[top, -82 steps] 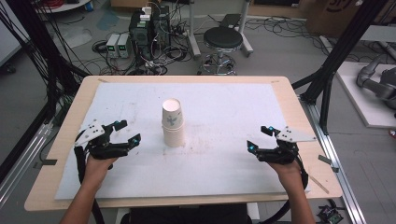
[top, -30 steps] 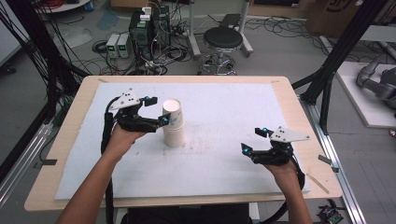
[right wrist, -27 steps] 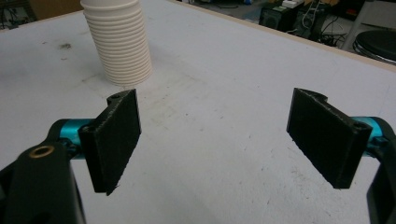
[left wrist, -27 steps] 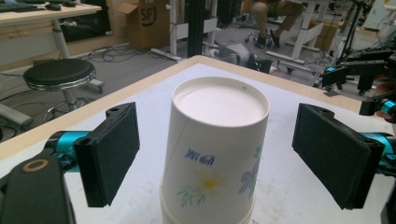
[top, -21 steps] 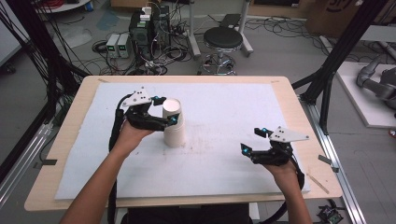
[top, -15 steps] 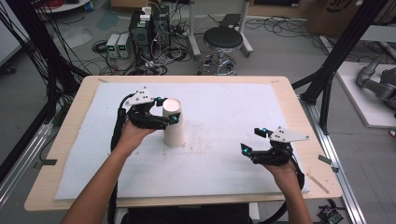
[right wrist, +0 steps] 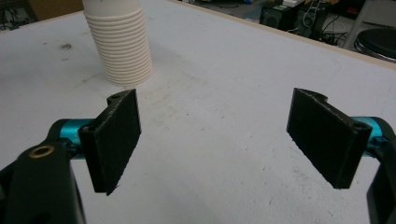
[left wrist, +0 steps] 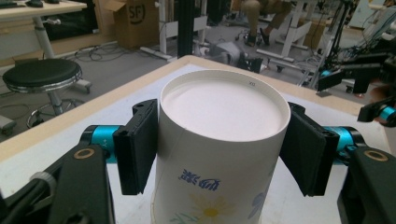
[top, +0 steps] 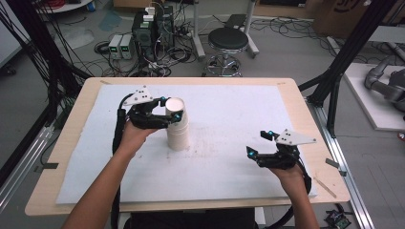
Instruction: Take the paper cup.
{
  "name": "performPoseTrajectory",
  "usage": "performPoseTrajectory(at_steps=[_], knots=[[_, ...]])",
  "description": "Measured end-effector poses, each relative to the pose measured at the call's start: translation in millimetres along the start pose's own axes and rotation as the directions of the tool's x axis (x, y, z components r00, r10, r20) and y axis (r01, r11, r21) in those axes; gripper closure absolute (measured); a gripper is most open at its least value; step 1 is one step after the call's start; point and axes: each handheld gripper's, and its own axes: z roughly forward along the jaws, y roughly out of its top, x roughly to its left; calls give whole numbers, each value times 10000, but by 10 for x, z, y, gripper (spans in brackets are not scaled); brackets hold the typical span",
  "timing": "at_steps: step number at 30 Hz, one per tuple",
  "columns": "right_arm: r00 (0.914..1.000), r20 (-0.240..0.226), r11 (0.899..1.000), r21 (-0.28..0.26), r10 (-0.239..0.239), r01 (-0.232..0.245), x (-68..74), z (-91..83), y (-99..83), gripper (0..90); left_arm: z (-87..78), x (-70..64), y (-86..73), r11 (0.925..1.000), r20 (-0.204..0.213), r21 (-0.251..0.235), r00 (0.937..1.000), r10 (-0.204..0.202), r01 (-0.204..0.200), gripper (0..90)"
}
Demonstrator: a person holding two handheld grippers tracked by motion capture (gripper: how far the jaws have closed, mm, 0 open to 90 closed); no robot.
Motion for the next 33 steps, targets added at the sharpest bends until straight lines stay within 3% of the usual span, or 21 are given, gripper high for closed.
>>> performPoseTrajectory(at_steps=[6, 8, 10, 13, 19, 25, 27, 33], knots=[[10000, -20, 10000, 17, 3, -3, 4, 0, 1, 177, -107, -28, 181, 9982, 91, -595, 10000, 36, -31, 338], [10000, -33, 10000, 23, 12, -12, 5, 0, 1, 177, -198, -42, 277, 9938, 87, -1112, 10000, -2, 12, 342], [10000, -18, 10000, 8, 1, -1, 6, 0, 0, 177, -227, -46, 305, 9918, 71, -1277, 10000, 15, -6, 343], [10000, 3, 10000, 19, -16, 16, 6, -1, -2, 177, -319, -45, 379, 9828, 147, -1843, 9999, -90, 116, 345], [10000, 16, 10000, 46, 41, -41, 3, -2, -8, 177, -510, -50, 460, 9725, -123, -2327, 9999, 19, -47, 347], [10000, 23, 10000, 30, 78, -79, 1, -1, -11, 177, -837, 24, 369, 9672, -623, -2538, 9980, -71, -90, 348], [10000, 16, 9999, 55, 99, -99, 4, -3, -11, 177, -873, 42, 335, 9671, -703, -2542, 9974, -164, -20, 348], [10000, 23, 9999, 100, 58, -59, 10, 1, -13, 177, -1001, 99, 75, 9748, -952, -2221, 9945, -432, 211, 350]])
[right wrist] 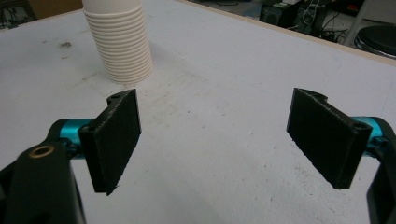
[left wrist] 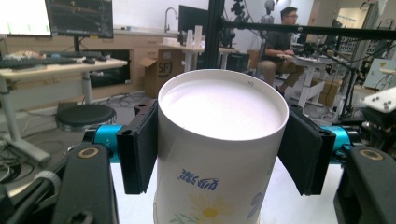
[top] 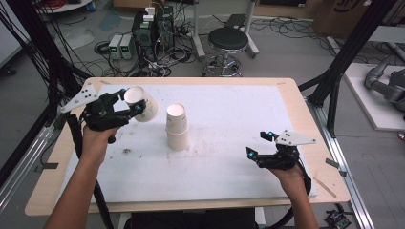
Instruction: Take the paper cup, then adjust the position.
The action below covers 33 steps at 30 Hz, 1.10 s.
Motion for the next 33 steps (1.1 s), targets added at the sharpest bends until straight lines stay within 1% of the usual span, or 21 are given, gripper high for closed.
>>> performPoseTrajectory(at_steps=[2, 4, 6, 10, 13, 15, 16, 17, 18, 19, 21, 22, 24, 26, 27, 29, 30, 32, 33], knots=[[10000, -6, 10000, -15, -6, 6, -3, 1, -1, 177, -31, -2, -86, 9999, -77, 114, 10000, -25, 26, 349], [10000, -10, 10000, -17, -14, 14, -4, 3, -3, 177, -50, -6, -180, 9991, -170, 412, 9998, 47, -40, 350], [10000, -25, 10000, 26, 33, -33, 3, 12, -1, 177, -61, -7, -242, 9982, -244, 589, 9997, 95, -80, 349], [9999, -133, 10000, 40, 22, -21, 7, 36, 3, 177, -86, -13, -346, 9967, -360, 810, 9993, 49, -20, 349], [9998, -221, 10000, 50, 13, -12, 15, 46, 3, 177, -105, -23, -415, 9958, -326, 913, 9995, -25, 54, 349], [9995, -318, 10000, 84, 21, -18, 23, 57, 1, 177, -115, -22, -459, 9960, -236, 887, 9997, -112, 133, 349], [9992, -393, 9999, 129, 41, -36, 25, 64, 3, 178, -112, -15, -478, 9959, -137, 890, 9998, -173, 185, 349], [9994, -340, 10000, 15, -72, 73, 29, 67, 12, 178, -94, -15, -499, 9946, 55, 1002, 9996, -272, 265, 349], [9994, -340, 10000, 15, -72, 73, 29, 67, 12, 178, -94, -15, -499, 9946, 55, 1002, 9996, -272, 265, 349], [9992, -398, 10000, 24, -27, 28, 34, 64, 16, 177, -85, -24, -505, 9943, 175, 1027, 9994, -297, 278, 349], [9991, -424, 10000, 47, -48, 50, 38, 69, 27, 177, -62, -49, -507, 9938, 309, 1095, 9993, -205, 170, 348], [9989, -477, 10000, 91, -1, 6, 47, 72, 30, 177, -52, -59, -504, 9935, 441, 1132, 9989, -169, 118, 348], [9988, -488, 9998, 164, -51, 59, 73, 77, 28, 177, -40, -76, -497, 9931, 453, 1172, 9989, -95, 42, 347], [9977, -683, 9998, 184, 14, -1, 101, 78, 42, 177, -36, -83, -492, 9931, 539, 1174, 9985, -123, 59, 346], [9972, -739, 9998, 194, -72, 87, 123, 79, 64, 177, -37, -87, -494, 9935, 574, 1132, 9982, -169, 103, 346], [9972, -738, 9998, 177, -114, 128, 133, 84, 79, 177, -42, -99, -497, 9928, 630, 1191, 9979, -171, 95, 345], [9968, -794, 9998, 152, -136, 149, 140, 85, 86, 177, -45, -106, -499, 9928, 677, 1197, 9975, -183, 100, 345], [9939, -1084, 9998, -5, -212, 213, 165, 96, 117, 177, -45, -120, -506, 9922, 783, 1237, 9966, -237, 139, 346], [9939, -1084, 9998, -5, -212, 213, 165, 96, 117, 177, -42, -126, -512, 9918, 823, 1268, 9963, -255, 149, 346]])
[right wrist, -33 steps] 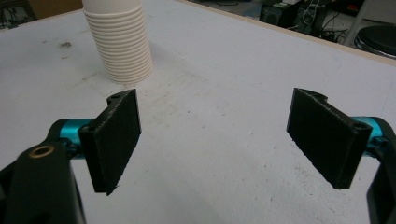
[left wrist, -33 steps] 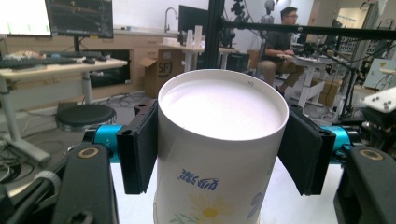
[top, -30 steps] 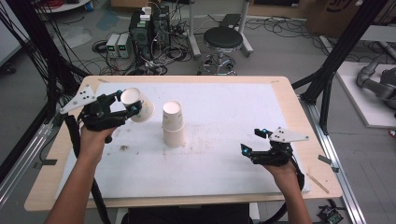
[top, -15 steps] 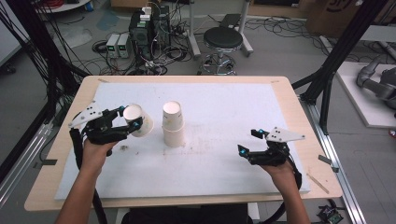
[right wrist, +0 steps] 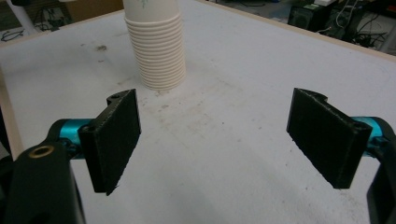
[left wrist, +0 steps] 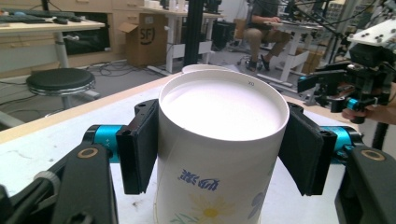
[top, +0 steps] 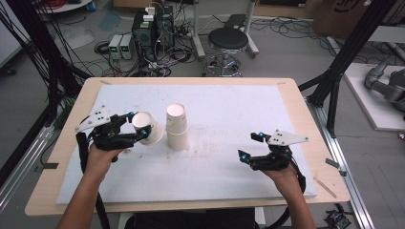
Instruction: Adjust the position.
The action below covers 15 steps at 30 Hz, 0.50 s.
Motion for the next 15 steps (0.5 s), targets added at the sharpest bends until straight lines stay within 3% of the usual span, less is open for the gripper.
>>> performPoseTrajectory(at_steps=[6, 15], knots=[[9989, -433, 9996, -224, -184, 175, 41, 49, 85, 178, 87, -65, -84, 9990, 548, 452, 9985, -31, 6, 347], [9898, -1269, 9972, -438, -650, 599, 204, 200, 190, 178, 183, -239, -80, 9991, 1431, 410, 9897, 69, -129, 349]])
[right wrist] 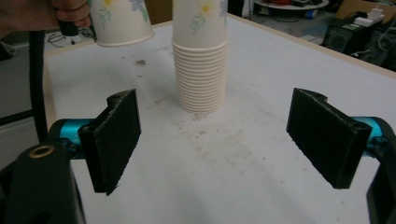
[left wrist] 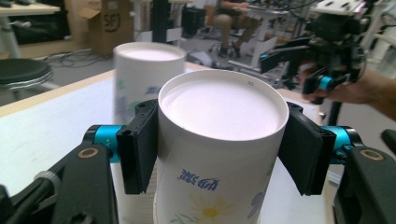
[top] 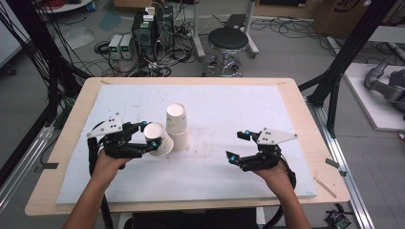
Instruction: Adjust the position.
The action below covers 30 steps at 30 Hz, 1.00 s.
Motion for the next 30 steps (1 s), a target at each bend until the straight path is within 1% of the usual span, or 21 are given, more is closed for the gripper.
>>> performPoseTrajectory(at_steps=[1, 2, 3, 4, 6, 10, 12, 13, 14, 15, 17, 18, 19, 22, 23, 24, 26, 28, 30], knots=[[9999, -108, 10000, 41, -49, 49, 21, 28, 16, 178, 19, -11, 2, 10000, 73, 24, 10000, 36, -36, 348], [9994, -294, 9998, 44, -205, 207, 52, 84, 50, 178, 54, -28, 1, 10000, 200, 58, 9998, 54, -55, 349], [9994, -294, 9998, 44, -205, 207, 52, 84, 50, 178, 78, -35, -1, 10000, 299, 64, 9995, 60, -62, 349], [9983, -516, 9996, -11, -276, 276, 83, 137, 82, 178, 117, -47, -4, 9999, 444, 120, 9990, 62, -68, 349], [9979, -569, 9995, -44, -307, 305, 88, 158, 93, 177, 176, -65, -10, 9997, 619, 211, 9980, 99, -112, 349], [9948, -959, 9993, 21, -357, 360, 129, 274, 128, 177, 307, -109, -15, 9990, 928, 424, 9956, 127, -167, 349], [9918, -1206, 9991, 32, -411, 418, 156, 353, 142, 178, 352, -130, -9, 9987, 1031, 468, 9946, 154, -203, 350], [9911, -1251, 9990, 10, -452, 457, 166, 375, 146, 178, 378, -140, -6, 9986, 1100, 478, 9938, 183, -236, 350], [9897, -1356, 9989, 50, -454, 465, 179, 395, 148, 178, 439, -170, 3, 9984, 1211, 501, 9925, 185, -248, 351], [9892, -1384, 9987, 63, -486, 499, 192, 410, 151, 178, 439, -170, 3, 9984, 1211, 501, 9925, 185, -248, 351], [9881, -1439, 9984, 45, -543, 555, 202, 428, 152, 178, 504, -204, 16, 9980, 1385, 555, 9901, 209, -289, 351], [9858, -1609, 9987, 41, -490, 503, 235, 443, 150, 177, 536, -219, 22, 9978, 1458, 578, 9890, 249, -336, 351], [9847, -1655, 9985, -47, -543, 542, 244, 448, 150, 178, 576, -242, 29, 9977, 1559, 579, 9874, 259, -353, 351], [9835, -1742, 9988, -109, -497, 485, 260, 449, 152, 178, 658, -280, 37, 9977, 1787, 582, 9836, 247, -357, 351], [9809, -1893, 9990, -113, -452, 439, 274, 461, 150, 178, 713, -302, 38, 9975, 1942, 621, 9807, 210, -336, 352], [9798, -1933, 9987, -140, -510, 492, 278, 473, 147, 178, 713, -302, 38, 9975, 1942, 621, 9807, 210, -336, 351], [9793, -1962, 9987, -89, -506, 498, 287, 482, 144, 178, 765, -324, 38, 9972, 2038, 664, 9788, 211, -353, 351], [9764, -2094, 9986, -91, -531, 524, 301, 516, 134, 177, 806, -344, 41, 9966, 2152, 704, 9762, 258, -419, 351], [9761, -2109, 9986, -62, -524, 523, 308, 524, 131, 178, 838, -362, 47, 9965, 2248, 715, 9741, 258, -429, 351]])
